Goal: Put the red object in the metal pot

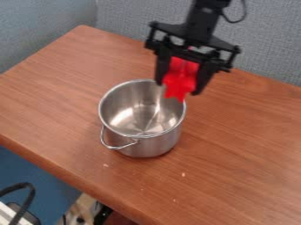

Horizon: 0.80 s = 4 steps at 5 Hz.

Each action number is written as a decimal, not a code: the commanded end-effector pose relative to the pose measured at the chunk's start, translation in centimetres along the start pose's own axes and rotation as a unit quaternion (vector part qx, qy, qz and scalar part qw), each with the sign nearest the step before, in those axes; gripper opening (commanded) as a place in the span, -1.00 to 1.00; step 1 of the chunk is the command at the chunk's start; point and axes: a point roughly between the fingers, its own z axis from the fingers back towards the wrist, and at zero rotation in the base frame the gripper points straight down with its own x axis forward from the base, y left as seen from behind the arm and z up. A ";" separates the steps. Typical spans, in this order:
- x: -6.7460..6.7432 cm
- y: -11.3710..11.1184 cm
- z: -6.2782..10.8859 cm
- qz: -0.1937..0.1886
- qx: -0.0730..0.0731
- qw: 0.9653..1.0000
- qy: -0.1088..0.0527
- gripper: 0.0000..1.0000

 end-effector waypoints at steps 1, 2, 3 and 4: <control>-0.5 3.0 0.1 0.009 -0.031 0.999 -0.025 -1.00; -0.2 2.0 -0.3 -0.004 -0.053 0.998 -0.026 -1.00; -0.6 2.0 -0.5 -0.003 -0.053 0.998 -0.027 -1.00; -0.7 2.0 0.2 -0.002 -0.060 0.998 -0.034 -1.00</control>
